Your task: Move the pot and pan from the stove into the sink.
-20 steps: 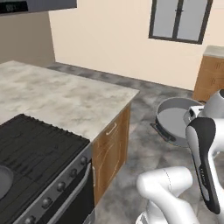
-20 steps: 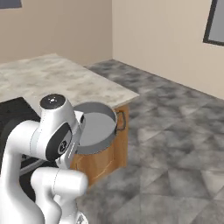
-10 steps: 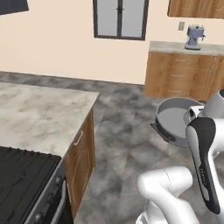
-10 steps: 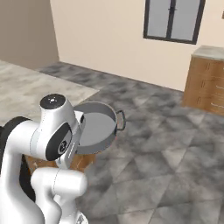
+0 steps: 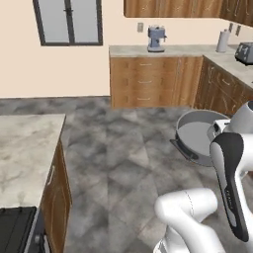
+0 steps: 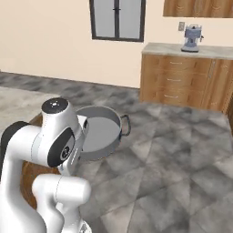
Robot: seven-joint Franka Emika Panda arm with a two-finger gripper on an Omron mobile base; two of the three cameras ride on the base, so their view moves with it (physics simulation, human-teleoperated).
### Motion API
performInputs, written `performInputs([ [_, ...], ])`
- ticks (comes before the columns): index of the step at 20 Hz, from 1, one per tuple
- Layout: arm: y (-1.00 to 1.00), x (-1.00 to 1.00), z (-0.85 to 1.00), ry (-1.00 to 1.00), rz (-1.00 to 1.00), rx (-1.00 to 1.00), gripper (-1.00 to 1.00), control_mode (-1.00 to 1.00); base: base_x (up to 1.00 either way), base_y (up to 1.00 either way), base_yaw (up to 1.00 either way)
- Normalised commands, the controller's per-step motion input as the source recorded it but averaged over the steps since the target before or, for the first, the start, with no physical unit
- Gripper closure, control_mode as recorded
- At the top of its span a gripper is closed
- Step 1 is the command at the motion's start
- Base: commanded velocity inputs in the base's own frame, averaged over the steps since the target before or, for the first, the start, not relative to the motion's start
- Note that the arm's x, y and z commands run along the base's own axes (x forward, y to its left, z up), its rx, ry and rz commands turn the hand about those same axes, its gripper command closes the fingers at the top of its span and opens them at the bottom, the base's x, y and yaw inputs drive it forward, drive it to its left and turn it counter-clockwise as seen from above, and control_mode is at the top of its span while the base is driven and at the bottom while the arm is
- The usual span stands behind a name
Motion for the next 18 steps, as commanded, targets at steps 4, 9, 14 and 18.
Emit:
performInputs([
  [4,0.00,0.00,0.00,0.00,0.00,0.00,1.00,1.00,0.00,0.00,-0.50],
  [9,0.00,0.00,0.00,0.00,0.00,0.00,1.00,1.00,0.00,0.00,-0.50],
  [14,0.00,0.00,0.00,0.00,0.00,0.00,1.00,1.00,0.00,0.00,-0.50],
  [18,0.00,0.00,0.00,0.00,0.00,0.00,1.00,1.00,0.00,0.00,-0.50],
])
